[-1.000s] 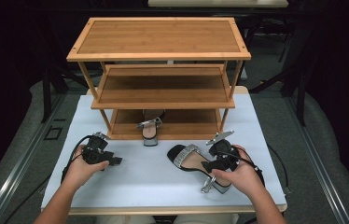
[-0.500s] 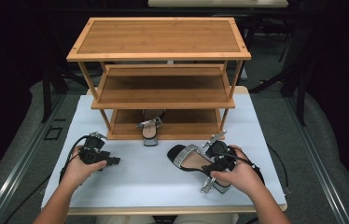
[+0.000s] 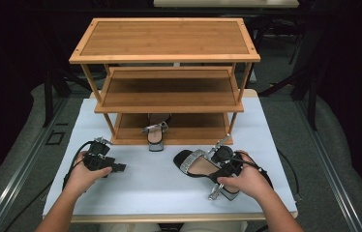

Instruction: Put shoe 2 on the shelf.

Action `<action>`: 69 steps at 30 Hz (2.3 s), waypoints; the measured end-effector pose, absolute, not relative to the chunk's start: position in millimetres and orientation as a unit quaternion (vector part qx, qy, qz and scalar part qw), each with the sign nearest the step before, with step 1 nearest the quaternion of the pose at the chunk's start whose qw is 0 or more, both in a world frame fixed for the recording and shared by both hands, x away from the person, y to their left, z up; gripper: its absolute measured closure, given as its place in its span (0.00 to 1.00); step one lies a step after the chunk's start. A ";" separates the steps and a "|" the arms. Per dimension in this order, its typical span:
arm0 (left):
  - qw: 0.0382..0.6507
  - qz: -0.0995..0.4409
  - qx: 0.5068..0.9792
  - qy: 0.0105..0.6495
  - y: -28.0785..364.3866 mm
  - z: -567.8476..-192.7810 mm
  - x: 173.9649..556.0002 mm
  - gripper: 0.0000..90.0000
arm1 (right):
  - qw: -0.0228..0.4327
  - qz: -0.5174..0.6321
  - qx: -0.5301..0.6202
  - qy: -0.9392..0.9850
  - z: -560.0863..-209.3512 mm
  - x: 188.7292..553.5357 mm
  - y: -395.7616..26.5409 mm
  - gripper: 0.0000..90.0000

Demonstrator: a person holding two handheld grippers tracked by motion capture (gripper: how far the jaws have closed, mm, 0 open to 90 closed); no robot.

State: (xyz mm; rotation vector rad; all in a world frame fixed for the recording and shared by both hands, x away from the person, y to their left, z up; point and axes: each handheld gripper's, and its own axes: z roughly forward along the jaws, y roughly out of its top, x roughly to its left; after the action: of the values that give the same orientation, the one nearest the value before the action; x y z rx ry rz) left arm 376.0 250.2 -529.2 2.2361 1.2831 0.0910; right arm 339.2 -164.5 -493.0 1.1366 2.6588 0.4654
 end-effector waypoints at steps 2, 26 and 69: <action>0.278 0.033 0.833 0.478 250.3 -529.3 376.0 0.41 | 0.098 0.154 0.386 0.904 -494.7 340.4 -162.7 0.31; 0.275 0.028 0.833 0.479 249.0 -532.7 376.8 0.40 | 0.058 0.089 0.379 0.919 -501.0 348.3 -150.0 0.45; 0.274 0.023 0.833 0.481 248.6 -534.7 377.0 0.40 | 0.056 0.157 0.446 0.880 -488.1 359.8 -151.1 0.47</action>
State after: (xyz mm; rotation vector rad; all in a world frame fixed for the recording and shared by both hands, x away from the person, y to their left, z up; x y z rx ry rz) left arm 377.0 248.6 -534.7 2.2391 1.2932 0.0626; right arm 359.8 -151.1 -488.1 1.3529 2.6691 0.4751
